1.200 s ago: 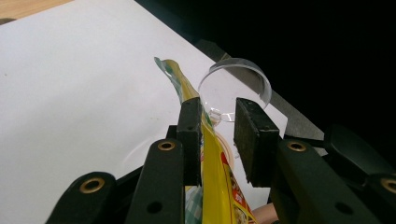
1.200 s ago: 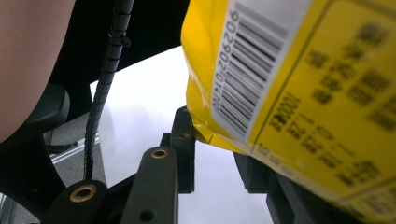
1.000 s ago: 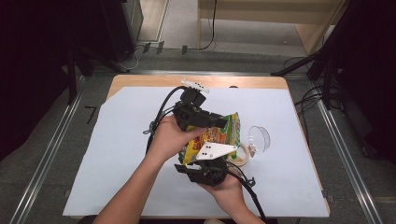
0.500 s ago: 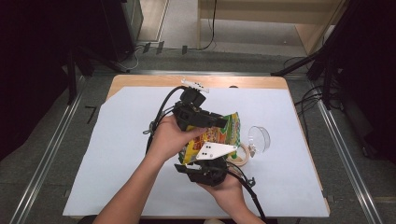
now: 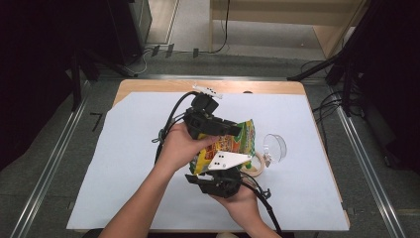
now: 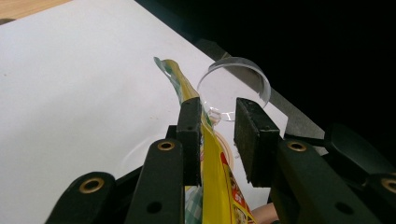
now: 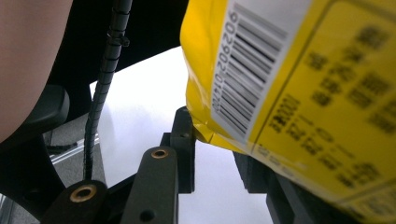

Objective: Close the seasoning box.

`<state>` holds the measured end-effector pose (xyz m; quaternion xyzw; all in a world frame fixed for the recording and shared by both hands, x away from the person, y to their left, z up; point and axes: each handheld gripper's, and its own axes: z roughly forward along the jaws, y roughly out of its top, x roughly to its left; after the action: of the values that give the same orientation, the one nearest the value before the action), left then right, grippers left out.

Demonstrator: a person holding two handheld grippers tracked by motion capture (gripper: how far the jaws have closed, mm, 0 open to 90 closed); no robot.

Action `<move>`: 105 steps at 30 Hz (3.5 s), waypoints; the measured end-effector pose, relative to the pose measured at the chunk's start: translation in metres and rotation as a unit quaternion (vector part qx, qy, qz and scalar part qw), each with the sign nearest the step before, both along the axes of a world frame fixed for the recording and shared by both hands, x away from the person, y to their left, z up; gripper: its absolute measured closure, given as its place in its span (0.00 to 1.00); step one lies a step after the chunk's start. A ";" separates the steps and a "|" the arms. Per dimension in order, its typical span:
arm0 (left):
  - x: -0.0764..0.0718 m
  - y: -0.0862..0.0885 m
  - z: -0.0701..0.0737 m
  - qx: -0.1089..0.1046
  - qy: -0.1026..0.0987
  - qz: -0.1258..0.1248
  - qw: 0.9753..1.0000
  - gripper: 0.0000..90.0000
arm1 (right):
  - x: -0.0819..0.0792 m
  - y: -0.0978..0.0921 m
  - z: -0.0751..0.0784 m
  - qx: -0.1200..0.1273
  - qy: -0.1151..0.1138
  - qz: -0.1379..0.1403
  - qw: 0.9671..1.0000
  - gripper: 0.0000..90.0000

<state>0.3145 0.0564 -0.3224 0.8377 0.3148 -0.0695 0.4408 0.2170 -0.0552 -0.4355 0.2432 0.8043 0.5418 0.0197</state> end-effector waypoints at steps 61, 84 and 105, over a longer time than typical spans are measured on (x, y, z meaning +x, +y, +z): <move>-0.001 0.001 -0.001 0.000 0.001 0.004 1.000 0.81 | -0.001 -0.001 0.001 -0.004 0.001 0.004 1.000 0.80; -0.004 -0.005 -0.003 0.013 -0.007 0.000 1.000 0.81 | -0.001 -0.002 -0.004 -0.002 0.002 -0.002 1.000 0.80; 0.002 0.003 -0.001 -0.004 0.015 0.011 1.000 0.82 | 0.001 -0.001 0.005 -0.008 0.007 0.012 1.000 0.80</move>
<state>0.3166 0.0592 -0.3236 0.8311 0.3304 -0.0783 0.4404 0.2179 -0.0563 -0.4307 0.2370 0.8116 0.5339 0.0094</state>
